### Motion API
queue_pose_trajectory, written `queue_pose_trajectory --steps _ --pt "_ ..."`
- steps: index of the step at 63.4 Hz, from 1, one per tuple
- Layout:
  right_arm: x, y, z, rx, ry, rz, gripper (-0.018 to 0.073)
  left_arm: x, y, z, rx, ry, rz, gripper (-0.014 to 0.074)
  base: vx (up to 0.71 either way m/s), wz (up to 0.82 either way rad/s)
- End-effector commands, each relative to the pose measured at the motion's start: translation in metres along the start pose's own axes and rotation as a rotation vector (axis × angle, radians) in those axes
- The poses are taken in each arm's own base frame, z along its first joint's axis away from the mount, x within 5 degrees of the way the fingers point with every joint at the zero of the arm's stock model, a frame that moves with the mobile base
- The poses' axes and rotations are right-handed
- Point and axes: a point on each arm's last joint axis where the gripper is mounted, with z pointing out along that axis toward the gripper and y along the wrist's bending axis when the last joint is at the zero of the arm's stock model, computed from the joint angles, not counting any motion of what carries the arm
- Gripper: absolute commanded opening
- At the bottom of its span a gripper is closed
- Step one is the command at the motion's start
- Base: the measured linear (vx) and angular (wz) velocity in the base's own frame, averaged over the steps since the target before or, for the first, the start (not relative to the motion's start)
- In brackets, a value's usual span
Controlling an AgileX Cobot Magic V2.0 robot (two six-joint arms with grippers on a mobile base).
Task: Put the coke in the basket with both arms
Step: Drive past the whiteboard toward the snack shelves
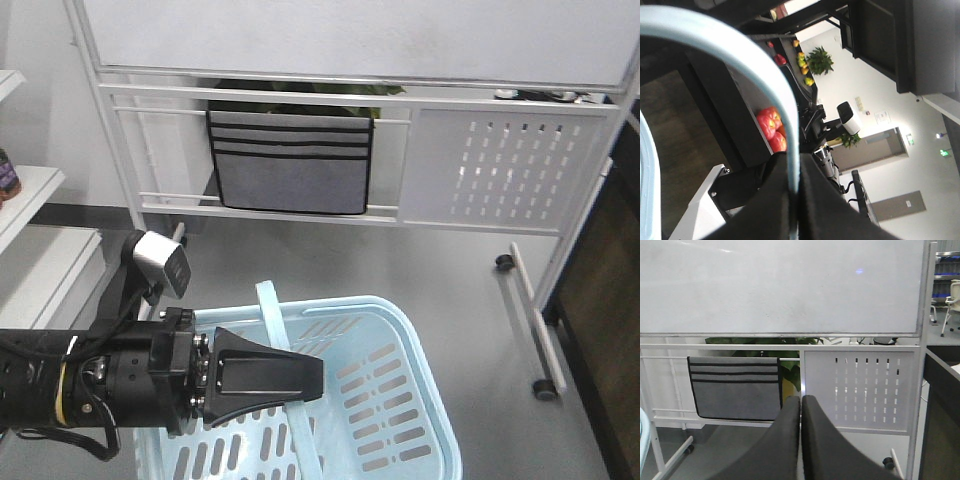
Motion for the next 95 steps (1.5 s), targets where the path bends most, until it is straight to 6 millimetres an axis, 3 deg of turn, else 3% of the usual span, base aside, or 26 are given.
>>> queue_pose_trajectory --steps 1,95 --pt "-0.0031 0.0005 -0.001 -0.005 -0.077 -0.012 -0.0005 0.0031 -0.0338 -0.0031 0.25 0.052 0.027 -0.0007 0.17 0.24" --pt "-0.0031 0.0005 -0.001 -0.005 -0.077 -0.012 -0.0005 0.0031 -0.0338 -0.0031 0.25 0.052 0.027 -0.0007 0.13 0.42"
